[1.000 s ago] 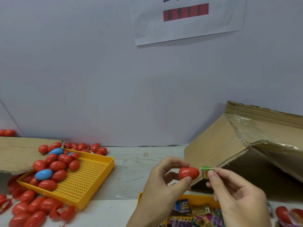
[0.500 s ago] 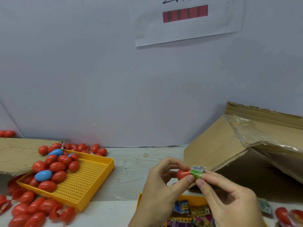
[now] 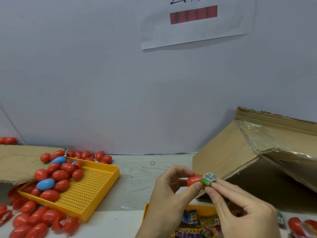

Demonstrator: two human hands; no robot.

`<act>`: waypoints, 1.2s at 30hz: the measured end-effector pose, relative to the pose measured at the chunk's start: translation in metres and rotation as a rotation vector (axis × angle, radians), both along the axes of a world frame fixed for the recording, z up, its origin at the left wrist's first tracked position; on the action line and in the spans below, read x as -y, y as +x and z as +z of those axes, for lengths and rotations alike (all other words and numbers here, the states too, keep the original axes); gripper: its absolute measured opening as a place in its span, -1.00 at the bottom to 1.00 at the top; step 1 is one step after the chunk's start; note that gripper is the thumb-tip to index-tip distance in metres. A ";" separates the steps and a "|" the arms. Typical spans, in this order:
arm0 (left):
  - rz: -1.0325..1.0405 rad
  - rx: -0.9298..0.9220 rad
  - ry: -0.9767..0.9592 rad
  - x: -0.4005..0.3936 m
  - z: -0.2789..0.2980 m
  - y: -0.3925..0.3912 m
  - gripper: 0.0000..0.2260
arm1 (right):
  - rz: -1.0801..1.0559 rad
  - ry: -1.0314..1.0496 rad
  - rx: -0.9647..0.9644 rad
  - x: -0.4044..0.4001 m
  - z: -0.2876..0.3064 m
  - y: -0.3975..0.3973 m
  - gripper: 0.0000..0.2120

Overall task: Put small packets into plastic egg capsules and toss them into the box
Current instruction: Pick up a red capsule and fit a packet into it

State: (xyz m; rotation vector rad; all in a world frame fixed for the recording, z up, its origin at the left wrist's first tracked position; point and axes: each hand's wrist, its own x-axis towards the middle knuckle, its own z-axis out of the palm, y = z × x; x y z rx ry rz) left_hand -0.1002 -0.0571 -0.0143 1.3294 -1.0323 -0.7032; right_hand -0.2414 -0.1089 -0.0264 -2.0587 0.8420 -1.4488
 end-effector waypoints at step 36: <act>-0.030 0.037 -0.033 -0.002 0.004 -0.002 -0.72 | 0.071 0.416 0.238 0.001 0.001 0.005 -0.90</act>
